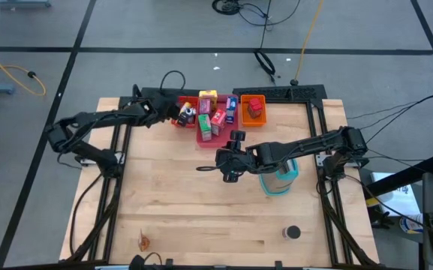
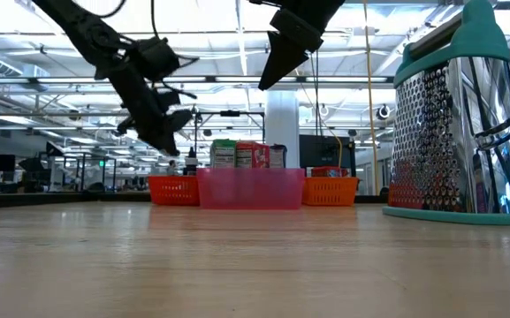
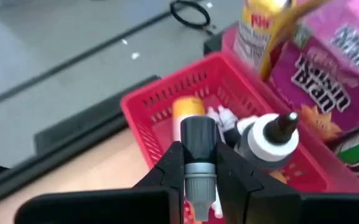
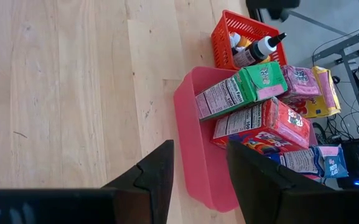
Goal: Pick & Place Kitchen Items
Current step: Put the small black food coloring bottle into the red bin
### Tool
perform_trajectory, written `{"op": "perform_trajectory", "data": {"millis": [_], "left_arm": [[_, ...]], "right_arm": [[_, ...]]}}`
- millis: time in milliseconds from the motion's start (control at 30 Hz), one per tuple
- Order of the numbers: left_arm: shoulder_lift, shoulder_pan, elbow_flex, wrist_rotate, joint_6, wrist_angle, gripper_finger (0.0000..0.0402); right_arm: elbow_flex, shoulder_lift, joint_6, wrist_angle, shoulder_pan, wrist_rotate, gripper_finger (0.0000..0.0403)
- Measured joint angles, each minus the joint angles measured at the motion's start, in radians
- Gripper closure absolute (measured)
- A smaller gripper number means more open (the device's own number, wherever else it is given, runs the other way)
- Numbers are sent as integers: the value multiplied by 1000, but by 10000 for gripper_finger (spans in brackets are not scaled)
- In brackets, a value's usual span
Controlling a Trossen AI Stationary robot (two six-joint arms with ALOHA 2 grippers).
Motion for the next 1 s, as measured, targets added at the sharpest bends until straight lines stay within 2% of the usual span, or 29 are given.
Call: {"op": "perform_trajectory", "data": {"millis": [233, 500, 700, 1000], "left_arm": [[65, 49, 0, 87, -26, 10, 340], [78, 72, 0, 166, -32, 53, 351], [78, 72, 0, 176, -37, 70, 329], [78, 71, 0, 172, -63, 77, 324]], "right_arm": [[0, 0, 0, 0, 0, 0, 264], [0, 0, 0, 0, 0, 0, 264], [0, 0, 0, 0, 0, 0, 264], [0, 0, 0, 0, 0, 0, 264]]}}
